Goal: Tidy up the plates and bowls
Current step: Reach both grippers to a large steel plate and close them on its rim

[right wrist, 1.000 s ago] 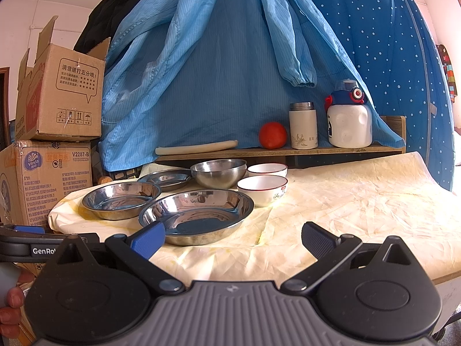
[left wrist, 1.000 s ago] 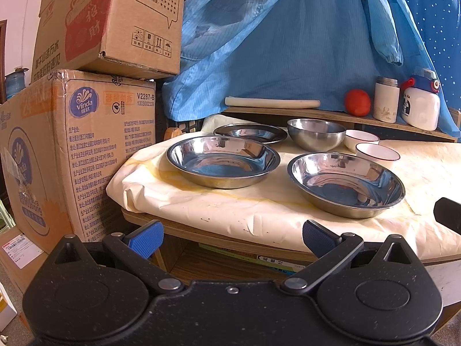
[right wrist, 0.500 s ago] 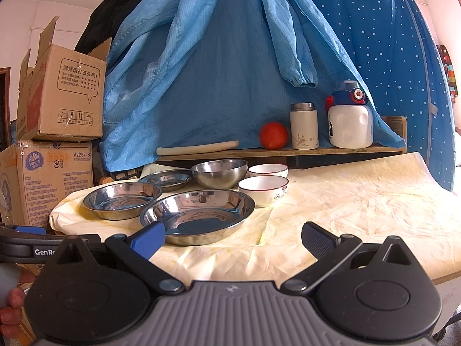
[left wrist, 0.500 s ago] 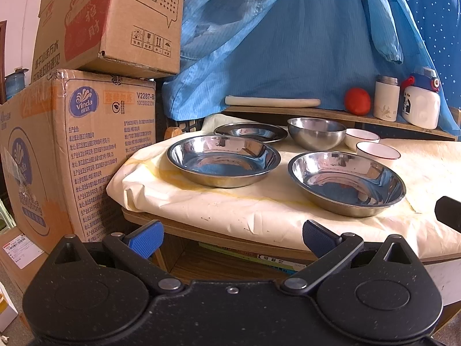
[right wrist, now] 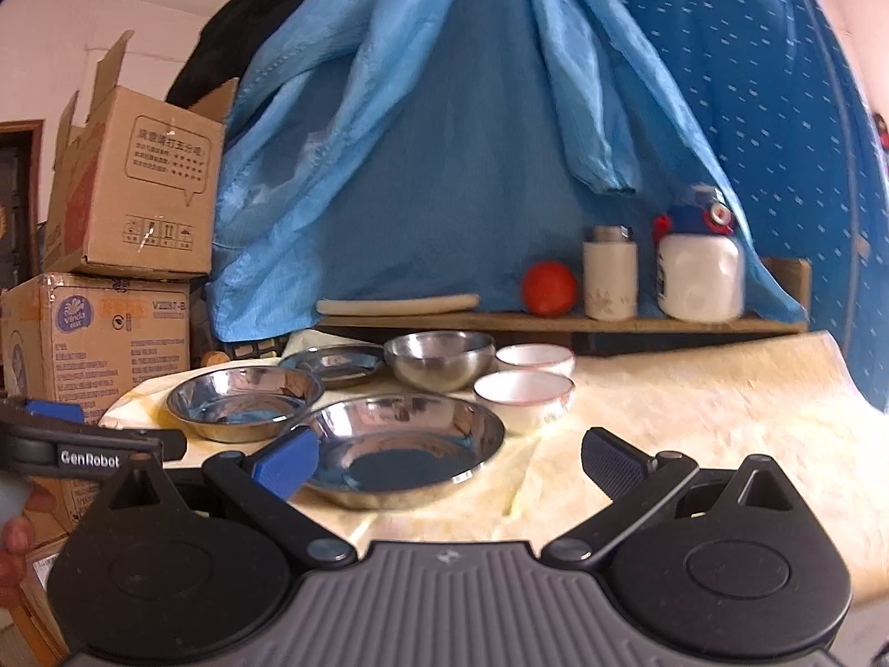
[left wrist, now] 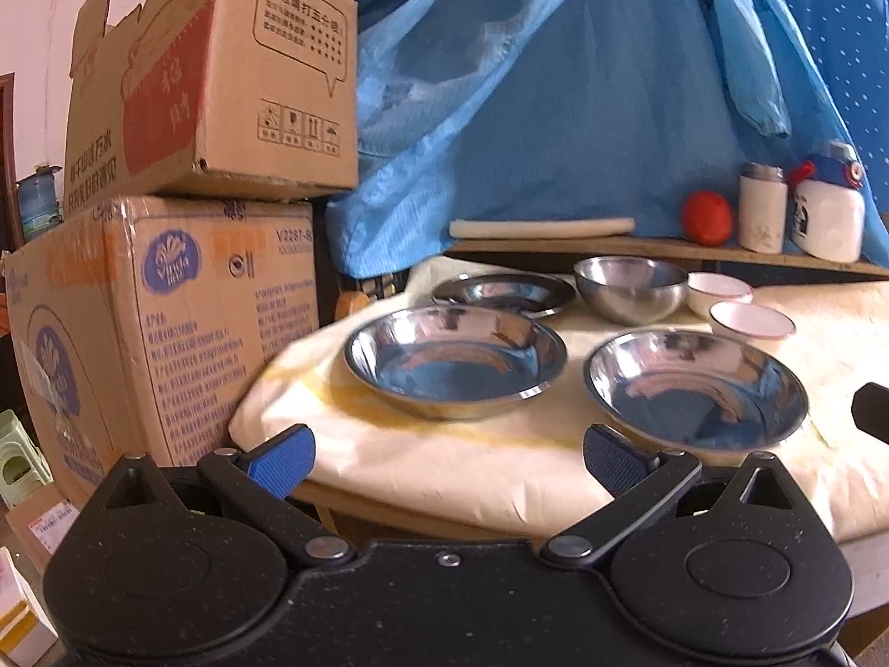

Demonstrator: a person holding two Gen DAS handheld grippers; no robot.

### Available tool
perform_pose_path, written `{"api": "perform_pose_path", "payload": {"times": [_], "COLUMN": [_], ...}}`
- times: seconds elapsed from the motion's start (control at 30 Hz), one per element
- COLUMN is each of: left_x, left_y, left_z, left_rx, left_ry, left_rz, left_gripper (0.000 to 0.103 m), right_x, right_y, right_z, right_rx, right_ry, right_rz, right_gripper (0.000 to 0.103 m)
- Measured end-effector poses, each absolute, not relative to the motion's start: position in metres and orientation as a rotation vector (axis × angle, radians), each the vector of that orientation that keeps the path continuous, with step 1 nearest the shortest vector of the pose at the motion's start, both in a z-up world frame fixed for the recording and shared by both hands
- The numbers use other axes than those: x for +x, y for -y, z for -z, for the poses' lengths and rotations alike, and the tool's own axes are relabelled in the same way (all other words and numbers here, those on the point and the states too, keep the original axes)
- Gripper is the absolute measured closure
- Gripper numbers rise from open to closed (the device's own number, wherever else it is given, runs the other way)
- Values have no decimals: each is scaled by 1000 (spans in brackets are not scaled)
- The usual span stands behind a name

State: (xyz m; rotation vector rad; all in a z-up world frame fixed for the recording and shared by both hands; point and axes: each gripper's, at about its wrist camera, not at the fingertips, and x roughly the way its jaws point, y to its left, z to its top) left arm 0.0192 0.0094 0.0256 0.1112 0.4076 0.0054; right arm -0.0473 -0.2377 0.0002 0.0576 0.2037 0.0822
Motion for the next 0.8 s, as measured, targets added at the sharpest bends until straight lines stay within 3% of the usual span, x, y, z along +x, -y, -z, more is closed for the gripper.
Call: {"api": "perform_pose_path", "payload": {"times": [0.8], "left_x": [143], "left_y": [-63], "left_z": [-27], "left_rx": [-115], "left_ry": [-659], "left_rz": [-57], "left_gripper": [1], "right_x": [155], "right_y": [209], "right_z": [-60], "right_rx": [-14], "right_ry": [-505], "right_rz": [-530], "right_gripper": [0]}}
